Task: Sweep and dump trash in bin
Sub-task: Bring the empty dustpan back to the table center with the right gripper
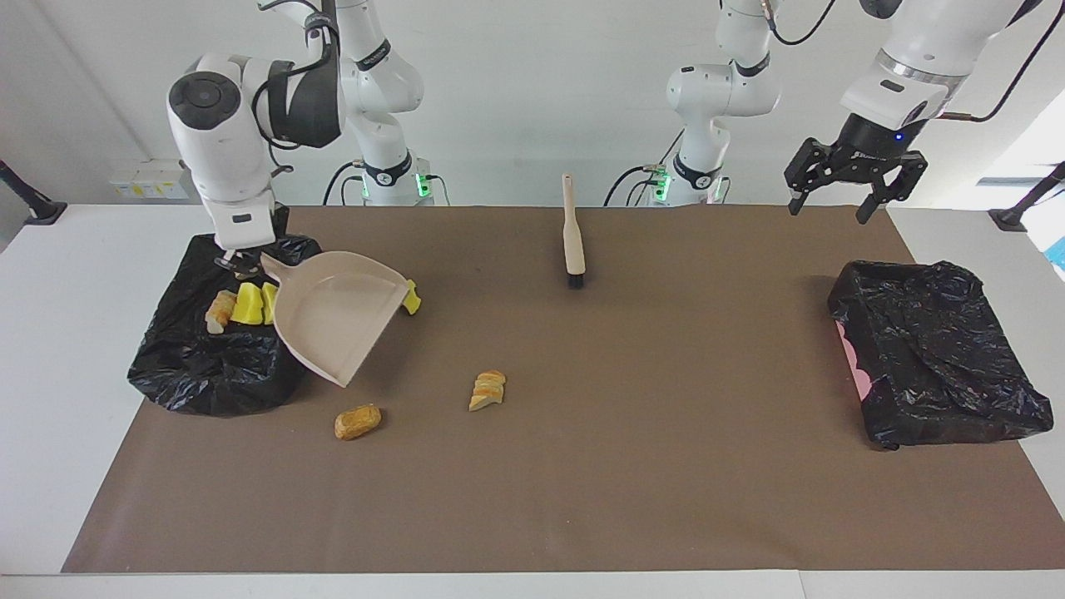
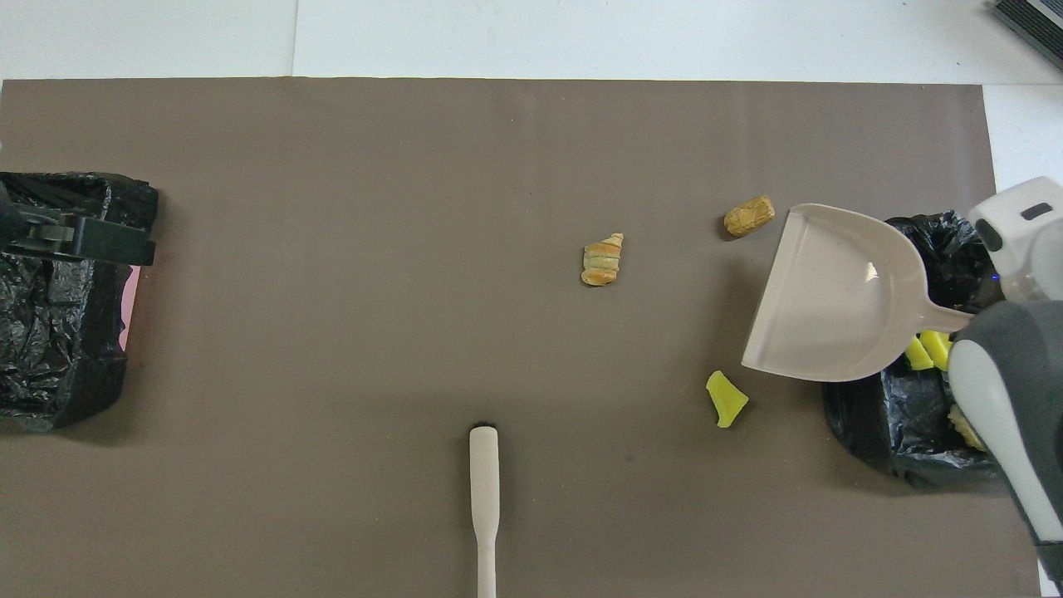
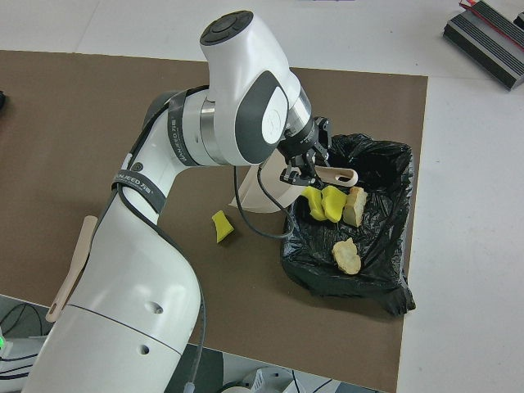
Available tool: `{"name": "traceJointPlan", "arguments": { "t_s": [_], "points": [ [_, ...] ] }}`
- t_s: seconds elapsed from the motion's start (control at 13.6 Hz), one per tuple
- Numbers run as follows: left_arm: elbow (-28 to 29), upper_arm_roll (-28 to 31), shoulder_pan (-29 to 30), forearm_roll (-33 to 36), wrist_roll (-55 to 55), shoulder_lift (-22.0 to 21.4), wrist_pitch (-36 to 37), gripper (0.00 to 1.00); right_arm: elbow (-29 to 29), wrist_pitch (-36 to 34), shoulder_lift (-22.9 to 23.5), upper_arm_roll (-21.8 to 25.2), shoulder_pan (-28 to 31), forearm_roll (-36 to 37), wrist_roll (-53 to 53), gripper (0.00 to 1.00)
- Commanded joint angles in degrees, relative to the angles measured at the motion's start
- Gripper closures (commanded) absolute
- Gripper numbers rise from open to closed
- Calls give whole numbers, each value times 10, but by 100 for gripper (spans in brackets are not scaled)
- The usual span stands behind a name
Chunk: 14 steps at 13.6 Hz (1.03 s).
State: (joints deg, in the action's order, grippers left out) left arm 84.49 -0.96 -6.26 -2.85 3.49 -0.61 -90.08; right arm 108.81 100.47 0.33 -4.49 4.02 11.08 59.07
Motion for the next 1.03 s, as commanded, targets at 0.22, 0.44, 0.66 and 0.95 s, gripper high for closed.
{"name": "traceJointPlan", "arguments": {
  "t_s": [0.22, 0.44, 0.66, 0.95],
  "points": [
    [-10, -1, 32, 11, 1, 3, 14, 0, -7, 46, 41, 3, -114, -42, -248, 100],
    [-9, -1, 27, 11, 1, 3, 14, 0, -13, 93, 65, 3, -171, -105, -382, 100],
    [-10, -1, 24, 11, 1, 3, 14, 0, -34, 146, 109, 3, -227, -150, -533, 100],
    [-9, -1, 25, 11, 1, 3, 14, 0, -91, 188, 179, 3, -294, -187, -709, 100]
  ]
}}
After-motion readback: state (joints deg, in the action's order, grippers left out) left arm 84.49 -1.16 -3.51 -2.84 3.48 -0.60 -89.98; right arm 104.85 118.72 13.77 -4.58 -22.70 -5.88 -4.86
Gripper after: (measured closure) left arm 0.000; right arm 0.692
